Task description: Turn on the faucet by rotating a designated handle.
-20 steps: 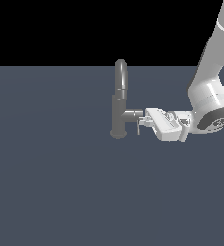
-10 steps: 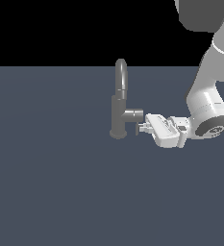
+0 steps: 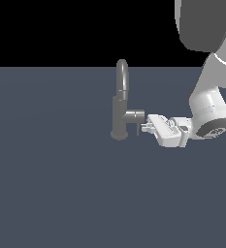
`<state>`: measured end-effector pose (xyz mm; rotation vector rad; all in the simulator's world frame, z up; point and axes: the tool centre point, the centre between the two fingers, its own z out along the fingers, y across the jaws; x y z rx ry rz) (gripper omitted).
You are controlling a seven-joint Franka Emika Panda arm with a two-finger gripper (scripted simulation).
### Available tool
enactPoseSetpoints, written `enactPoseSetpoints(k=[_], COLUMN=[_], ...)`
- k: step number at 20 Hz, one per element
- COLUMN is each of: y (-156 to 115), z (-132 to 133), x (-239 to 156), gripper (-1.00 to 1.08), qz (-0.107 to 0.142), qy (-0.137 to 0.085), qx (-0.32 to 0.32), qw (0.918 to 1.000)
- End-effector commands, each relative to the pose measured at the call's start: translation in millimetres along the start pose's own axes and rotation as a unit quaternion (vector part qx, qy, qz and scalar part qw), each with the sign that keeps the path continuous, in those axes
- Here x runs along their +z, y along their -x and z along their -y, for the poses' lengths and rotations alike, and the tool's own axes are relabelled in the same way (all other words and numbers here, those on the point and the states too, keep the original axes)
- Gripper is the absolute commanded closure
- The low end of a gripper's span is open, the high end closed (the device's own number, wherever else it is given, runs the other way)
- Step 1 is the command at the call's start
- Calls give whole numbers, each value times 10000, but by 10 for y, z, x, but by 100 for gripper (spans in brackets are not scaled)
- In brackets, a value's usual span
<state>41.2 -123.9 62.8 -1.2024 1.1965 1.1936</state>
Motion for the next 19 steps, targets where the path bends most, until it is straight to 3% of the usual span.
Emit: enactPoseSetpoints(k=[1,19], y=[-123,-292], z=[142,382], x=[97,159], gripper=[108,108], qz=[-63,-45], qy=[-83,-71], qx=[-11,70], qw=[9999,9999])
